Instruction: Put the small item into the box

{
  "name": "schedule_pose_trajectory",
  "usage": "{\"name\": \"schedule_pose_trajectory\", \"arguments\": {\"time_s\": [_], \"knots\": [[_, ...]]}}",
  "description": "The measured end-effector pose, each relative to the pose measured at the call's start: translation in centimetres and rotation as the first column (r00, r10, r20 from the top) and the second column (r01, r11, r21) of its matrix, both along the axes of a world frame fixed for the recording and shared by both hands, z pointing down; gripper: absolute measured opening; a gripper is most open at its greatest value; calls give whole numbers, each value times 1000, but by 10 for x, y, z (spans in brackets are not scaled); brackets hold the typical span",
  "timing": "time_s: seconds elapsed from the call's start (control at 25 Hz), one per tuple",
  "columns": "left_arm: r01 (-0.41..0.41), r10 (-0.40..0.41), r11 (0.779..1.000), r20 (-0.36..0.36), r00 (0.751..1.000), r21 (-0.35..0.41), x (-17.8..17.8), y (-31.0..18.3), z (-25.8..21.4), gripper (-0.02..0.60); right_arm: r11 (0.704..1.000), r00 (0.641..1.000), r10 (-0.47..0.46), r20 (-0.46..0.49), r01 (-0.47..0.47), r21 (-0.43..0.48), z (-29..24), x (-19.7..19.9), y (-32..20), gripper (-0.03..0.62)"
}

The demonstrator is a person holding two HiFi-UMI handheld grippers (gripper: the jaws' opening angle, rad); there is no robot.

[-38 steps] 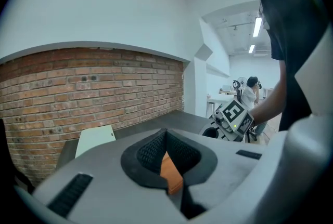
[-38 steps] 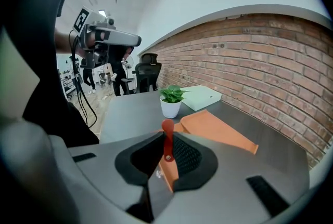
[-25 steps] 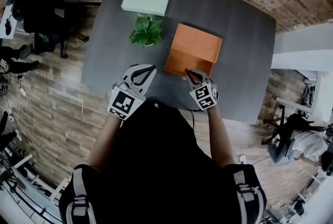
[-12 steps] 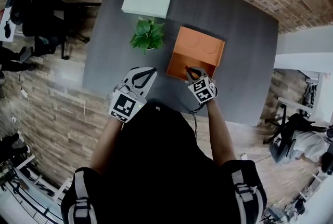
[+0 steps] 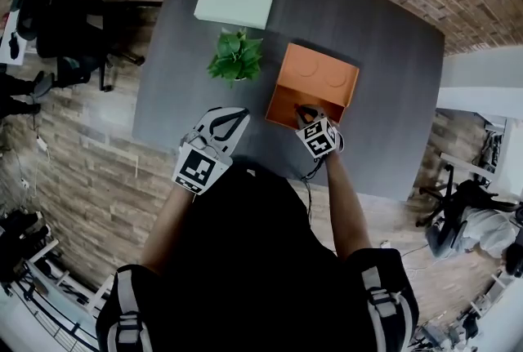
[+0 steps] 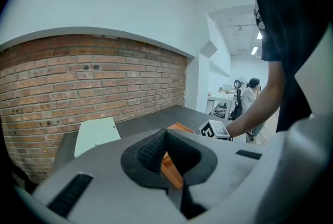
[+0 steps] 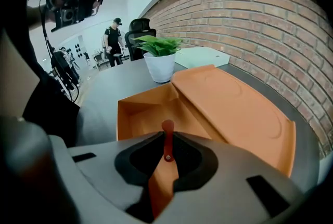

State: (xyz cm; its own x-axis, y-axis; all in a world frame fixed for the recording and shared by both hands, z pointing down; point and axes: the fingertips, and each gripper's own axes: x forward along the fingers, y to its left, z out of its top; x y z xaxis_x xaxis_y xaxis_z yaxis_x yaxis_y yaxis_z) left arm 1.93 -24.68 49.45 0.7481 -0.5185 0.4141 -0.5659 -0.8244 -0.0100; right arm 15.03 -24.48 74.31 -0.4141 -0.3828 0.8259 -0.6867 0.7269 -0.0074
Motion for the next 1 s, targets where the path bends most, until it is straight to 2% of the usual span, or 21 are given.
{"name": "schedule_pose_trajectory", "arguments": {"time_s": [0.24, 1.0], "knots": [[-12, 12, 1000, 2, 1000, -5, 3, -3, 1, 21, 999, 1000, 19, 18, -18, -26, 10, -1, -4, 63], [-21, 21, 1000, -2, 1000, -10, 0, -5, 1, 21, 998, 1000, 24, -8, -24, -54, 25, -4, -9, 63]]}}
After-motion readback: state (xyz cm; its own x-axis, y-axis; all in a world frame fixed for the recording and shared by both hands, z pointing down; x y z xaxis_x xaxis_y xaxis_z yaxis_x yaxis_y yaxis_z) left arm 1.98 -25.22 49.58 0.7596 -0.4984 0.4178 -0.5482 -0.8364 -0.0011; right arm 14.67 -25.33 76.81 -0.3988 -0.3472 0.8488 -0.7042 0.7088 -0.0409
